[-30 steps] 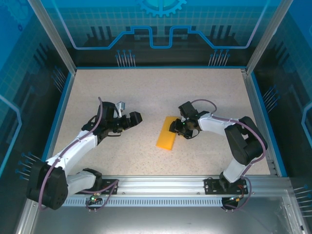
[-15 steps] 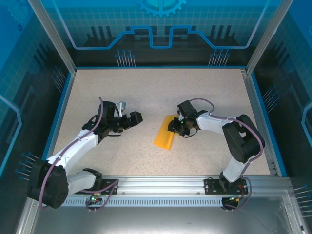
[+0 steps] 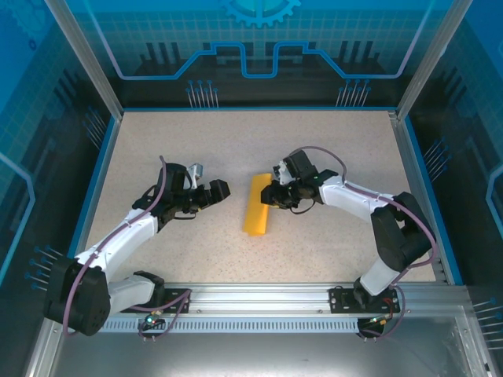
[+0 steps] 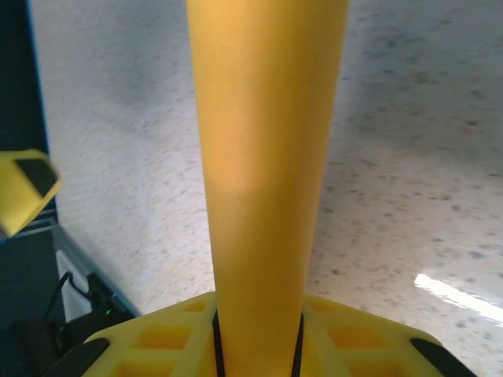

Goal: Fold a paper plane with a square sheet of paper (pick it up from the middle)
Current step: Fold the square sheet of paper in half at the center of the table.

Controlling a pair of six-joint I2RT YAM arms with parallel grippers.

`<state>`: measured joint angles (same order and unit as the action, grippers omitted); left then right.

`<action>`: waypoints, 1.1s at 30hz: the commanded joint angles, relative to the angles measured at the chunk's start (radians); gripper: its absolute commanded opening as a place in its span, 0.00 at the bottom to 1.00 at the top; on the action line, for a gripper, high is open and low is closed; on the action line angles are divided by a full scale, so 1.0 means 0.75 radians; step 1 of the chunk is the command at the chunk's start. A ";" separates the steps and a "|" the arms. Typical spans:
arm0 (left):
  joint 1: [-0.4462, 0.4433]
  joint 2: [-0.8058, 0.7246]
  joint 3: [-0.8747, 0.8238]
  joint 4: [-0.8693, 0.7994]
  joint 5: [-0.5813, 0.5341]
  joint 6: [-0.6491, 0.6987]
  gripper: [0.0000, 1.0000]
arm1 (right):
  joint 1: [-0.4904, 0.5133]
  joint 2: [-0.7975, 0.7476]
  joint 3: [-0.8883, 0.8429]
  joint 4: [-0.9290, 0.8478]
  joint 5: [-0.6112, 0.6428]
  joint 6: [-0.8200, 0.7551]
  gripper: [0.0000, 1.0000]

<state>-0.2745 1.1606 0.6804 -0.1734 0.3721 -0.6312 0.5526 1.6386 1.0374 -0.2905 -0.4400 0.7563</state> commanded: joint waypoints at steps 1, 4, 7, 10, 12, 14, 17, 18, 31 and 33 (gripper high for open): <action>-0.006 -0.025 0.039 0.010 0.030 -0.026 0.98 | 0.011 -0.005 0.043 -0.041 -0.090 -0.070 0.29; -0.006 -0.036 0.036 0.005 0.030 -0.028 0.99 | -0.004 0.060 0.065 -0.088 -0.083 -0.101 0.30; -0.008 -0.048 0.028 0.001 0.032 -0.029 0.99 | -0.016 0.120 0.066 -0.132 -0.021 -0.119 0.31; -0.006 -0.056 0.016 0.006 0.034 -0.031 0.98 | -0.021 0.153 0.050 -0.148 0.049 -0.115 0.35; -0.006 -0.058 0.010 0.008 0.038 -0.028 0.99 | -0.024 0.173 0.053 -0.177 0.074 -0.130 0.38; -0.006 -0.056 0.011 0.011 0.049 -0.024 0.98 | -0.025 0.180 0.053 -0.202 0.091 -0.144 0.42; -0.008 -0.057 0.010 0.007 0.062 -0.016 0.99 | -0.023 0.167 0.048 -0.245 0.117 -0.171 0.48; -0.010 -0.059 0.011 0.006 0.063 -0.012 0.98 | -0.026 0.157 0.043 -0.257 0.132 -0.177 0.50; -0.066 -0.030 0.037 -0.007 0.051 0.006 0.98 | -0.043 0.153 0.043 -0.412 0.331 -0.157 0.58; -0.077 -0.022 0.041 -0.001 0.032 0.001 0.98 | -0.038 0.157 0.030 -0.385 0.335 -0.127 0.59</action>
<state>-0.3149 1.1370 0.6804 -0.1741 0.4068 -0.6456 0.5274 1.7599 1.0683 -0.5468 -0.2272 0.6350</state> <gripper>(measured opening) 0.986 0.583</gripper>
